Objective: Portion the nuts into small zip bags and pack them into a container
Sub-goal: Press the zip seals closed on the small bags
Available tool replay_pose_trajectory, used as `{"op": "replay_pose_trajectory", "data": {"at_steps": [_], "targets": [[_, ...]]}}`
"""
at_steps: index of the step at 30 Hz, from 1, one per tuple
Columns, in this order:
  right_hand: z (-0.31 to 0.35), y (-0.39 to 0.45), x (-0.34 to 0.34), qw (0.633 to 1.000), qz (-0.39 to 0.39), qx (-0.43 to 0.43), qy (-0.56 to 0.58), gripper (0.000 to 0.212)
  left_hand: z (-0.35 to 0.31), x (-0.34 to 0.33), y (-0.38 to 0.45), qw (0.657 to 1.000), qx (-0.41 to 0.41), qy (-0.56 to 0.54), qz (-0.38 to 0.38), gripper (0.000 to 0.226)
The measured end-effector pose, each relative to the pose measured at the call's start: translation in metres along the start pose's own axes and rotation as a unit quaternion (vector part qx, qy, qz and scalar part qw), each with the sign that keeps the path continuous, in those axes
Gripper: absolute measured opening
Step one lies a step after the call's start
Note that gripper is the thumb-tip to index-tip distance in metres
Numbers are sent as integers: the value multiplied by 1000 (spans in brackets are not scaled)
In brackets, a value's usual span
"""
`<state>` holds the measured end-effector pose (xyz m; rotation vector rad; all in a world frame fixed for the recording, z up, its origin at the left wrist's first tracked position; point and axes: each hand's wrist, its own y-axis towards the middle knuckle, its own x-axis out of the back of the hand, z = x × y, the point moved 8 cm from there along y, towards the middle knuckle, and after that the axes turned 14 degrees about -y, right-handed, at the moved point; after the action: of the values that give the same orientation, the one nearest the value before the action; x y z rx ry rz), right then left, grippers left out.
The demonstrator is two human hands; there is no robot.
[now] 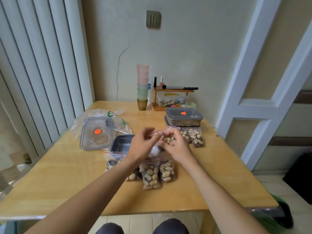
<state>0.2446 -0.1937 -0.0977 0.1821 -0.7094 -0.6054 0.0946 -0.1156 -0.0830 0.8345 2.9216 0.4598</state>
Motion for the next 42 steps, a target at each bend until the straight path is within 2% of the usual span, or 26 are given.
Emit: {"op": "replay_pose_trajectory", "data": {"at_steps": [3, 5, 7, 8, 11, 16, 20, 23, 26, 30, 33, 36, 42], "targets": [[27, -5, -6, 999, 20, 20, 26, 43, 4, 12, 5, 986, 65, -148, -41, 22], [38, -7, -12, 995, 52, 3, 82, 50, -2, 21, 3, 980, 67, -183, -42, 11], [44, -9, -18, 985, 85, -28, 150, 46, -11, 30, 0, 983, 49, -170, -39, 7], [49, -9, -19, 983, 86, -32, 161, 36, -16, 35, -2, 986, 34, -156, -40, 7], [60, -3, -18, 986, 39, -4, 162, 14, -29, 46, -6, 991, -9, -127, -31, 9], [79, 0, -22, 989, -10, 17, 146, 9, -38, 64, -12, 997, -53, -54, -21, 7], [85, 0, -31, 991, -14, 3, 131, 13, -36, 74, -14, 998, -32, -52, -11, 15], [88, -2, -32, 993, -36, 7, 111, 11, -39, 81, -17, 998, -22, -53, -6, 14], [93, -5, -35, 992, -19, 14, 125, 10, -40, 88, -17, 998, -17, -64, -7, 12], [97, -7, -43, 989, 41, -2, 140, 3, -45, 90, -19, 1000, -30, -7, 6, 13], [98, -6, -44, 998, 43, 15, 52, 11, -52, 91, -21, 993, -60, 97, 14, 12], [99, -7, -47, 998, 40, 31, -39, 14, -57, 91, -18, 967, -87, 239, 15, 12], [100, -9, -53, 996, 33, 20, -76, 11, -57, 90, -18, 959, -77, 270, 23, 11]]}}
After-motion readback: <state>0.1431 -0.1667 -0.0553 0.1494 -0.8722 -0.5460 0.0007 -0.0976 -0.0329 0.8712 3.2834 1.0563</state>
